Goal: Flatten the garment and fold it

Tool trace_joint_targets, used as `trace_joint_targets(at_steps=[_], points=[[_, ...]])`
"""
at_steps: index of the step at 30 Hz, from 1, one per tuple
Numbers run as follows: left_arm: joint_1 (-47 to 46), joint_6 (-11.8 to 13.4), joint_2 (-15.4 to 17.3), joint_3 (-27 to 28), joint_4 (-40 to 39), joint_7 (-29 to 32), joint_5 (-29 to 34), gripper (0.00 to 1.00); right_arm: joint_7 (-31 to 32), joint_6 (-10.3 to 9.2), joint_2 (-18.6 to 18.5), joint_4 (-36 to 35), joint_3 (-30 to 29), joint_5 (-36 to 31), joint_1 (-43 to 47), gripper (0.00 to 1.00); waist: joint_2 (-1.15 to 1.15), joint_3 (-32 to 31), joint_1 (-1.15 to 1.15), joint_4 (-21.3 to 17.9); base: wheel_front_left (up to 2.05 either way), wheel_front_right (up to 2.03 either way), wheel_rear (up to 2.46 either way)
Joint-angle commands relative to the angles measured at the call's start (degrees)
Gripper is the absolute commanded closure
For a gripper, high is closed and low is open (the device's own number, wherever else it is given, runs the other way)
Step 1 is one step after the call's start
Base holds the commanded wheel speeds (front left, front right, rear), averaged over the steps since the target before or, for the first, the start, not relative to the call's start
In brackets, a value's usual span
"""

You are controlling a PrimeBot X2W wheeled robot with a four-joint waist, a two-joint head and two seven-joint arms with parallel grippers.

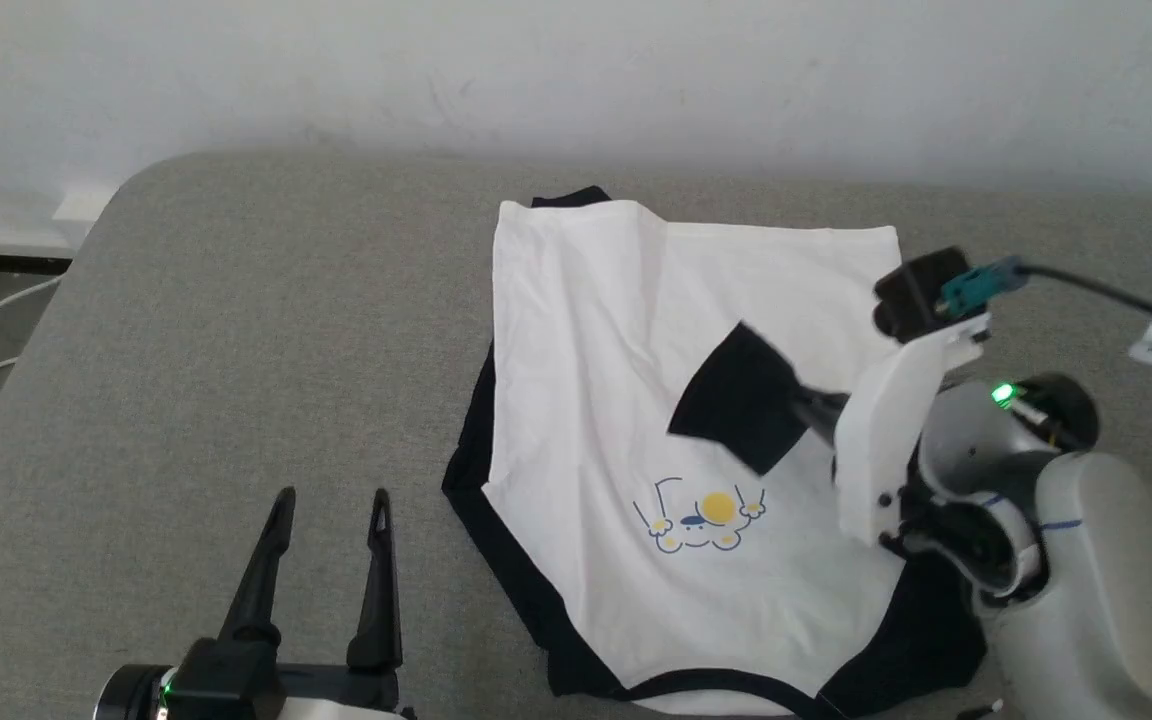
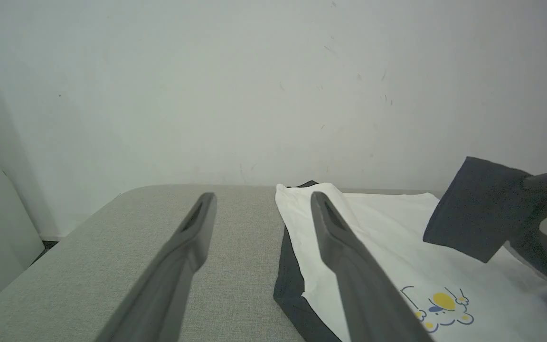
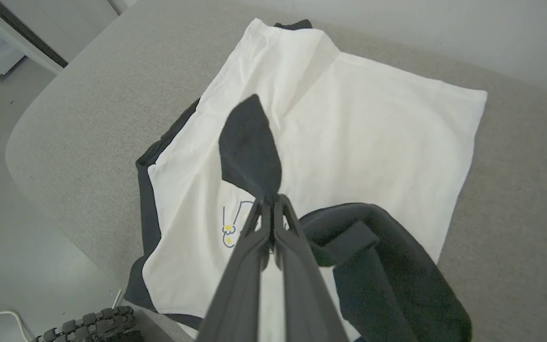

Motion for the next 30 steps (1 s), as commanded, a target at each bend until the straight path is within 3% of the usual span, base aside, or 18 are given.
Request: trace_joint_targets(at_steps=[1, 15, 23, 30], points=[[-0.55, -0.12, 0.08, -0.08, 0.13, -0.25, -0.32, 0.00, -0.74, -0.04, 0.27, 0.98, 1.02, 0.53, 1.26, 1.00, 0.00, 0.75, 0.00, 0.70, 0.00, 0.00, 0.00], [-2.41, -0.29, -0.45, -0.94, 1.78, -1.02, -0.86, 0.00, -13.60, -0.04, 2.78, 15.90, 14.17, 5.20, 2.29, 1.00, 0.00, 2.93, 0.00, 2.56, 0.00, 0.00, 0.00], [-3.17, -0.68, -1.00, -1.96, 3.30, -1.48, -1.28, 0.00, -16.52, -0.04, 2.82, 23.32, 22.33, 9.25, -0.41, 1.00, 0.00, 3.04, 0.00, 4.18, 0.00, 0.00, 0.00], [-3.52, -0.88, -1.15, -2.75, 4.38, -1.51, -1.45, 0.00, -18.21, -0.04, 2.82, 30.73, 24.63, 11.19, -0.41, 1.00, 0.00, 2.38, 0.00, 5.55, 0.00, 0.00, 0.00]])
